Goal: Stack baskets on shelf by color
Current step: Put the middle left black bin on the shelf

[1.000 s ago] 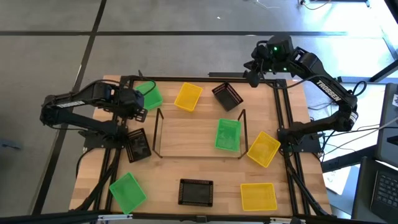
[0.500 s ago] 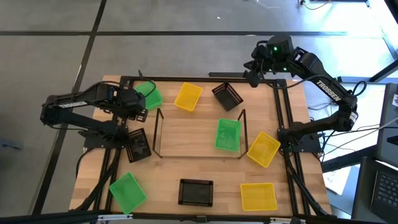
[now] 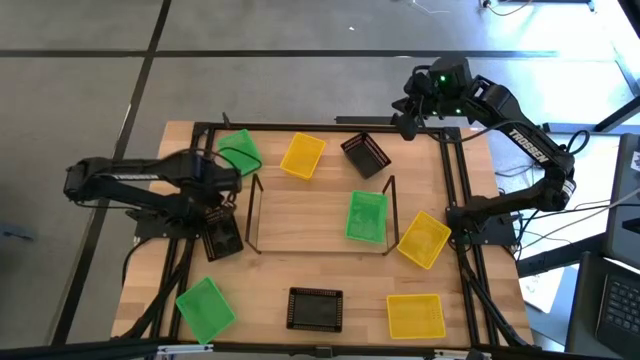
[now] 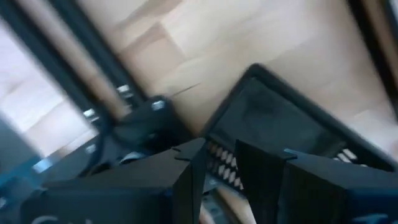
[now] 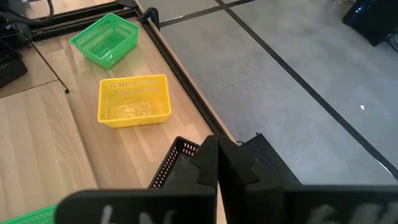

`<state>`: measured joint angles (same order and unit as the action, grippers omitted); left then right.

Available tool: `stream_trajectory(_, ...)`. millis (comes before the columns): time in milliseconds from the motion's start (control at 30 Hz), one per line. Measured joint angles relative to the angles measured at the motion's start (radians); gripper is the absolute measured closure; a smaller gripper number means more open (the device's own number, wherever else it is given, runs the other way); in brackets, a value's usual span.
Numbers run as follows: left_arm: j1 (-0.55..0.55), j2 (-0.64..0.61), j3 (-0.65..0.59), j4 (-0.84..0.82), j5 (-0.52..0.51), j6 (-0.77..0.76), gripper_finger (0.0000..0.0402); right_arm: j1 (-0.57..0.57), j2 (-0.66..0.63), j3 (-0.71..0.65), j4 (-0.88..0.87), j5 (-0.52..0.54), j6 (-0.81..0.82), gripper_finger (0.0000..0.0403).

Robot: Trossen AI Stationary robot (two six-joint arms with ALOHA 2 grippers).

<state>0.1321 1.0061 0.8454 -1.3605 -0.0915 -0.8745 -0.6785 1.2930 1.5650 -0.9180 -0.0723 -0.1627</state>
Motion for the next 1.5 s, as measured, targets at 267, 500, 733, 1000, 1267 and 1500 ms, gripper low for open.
stream_trajectory(267,0.0,0.002,-0.051,0.085,0.006,-0.205,0.0321,0.0,0.0,0.0,0.0,0.0,-0.001,0.0402)
stream_trajectory(500,0.0,0.003,-0.125,0.102,0.046,-0.422,0.0321,0.0,0.0,0.0,0.008,0.0,0.0,0.0402)
stream_trajectory(733,0.001,0.003,-0.135,0.134,0.029,-0.178,0.0321,0.0,0.0,0.0,0.038,0.0,-0.002,0.0402)
stream_trajectory(1000,0.0,0.004,-0.131,0.204,0.029,-0.004,0.0321,0.0,0.0,0.0,0.039,0.0,-0.003,0.0402)
stream_trajectory(1267,0.0,0.016,-0.136,0.205,0.05,0.175,0.0321,0.0,0.0,0.0,0.04,0.001,-0.004,0.0402)
stream_trajectory(1500,0.0,0.016,-0.136,0.2,0.052,0.365,0.0321,0.0,0.0,0.0,0.039,0.001,-0.004,0.0402)
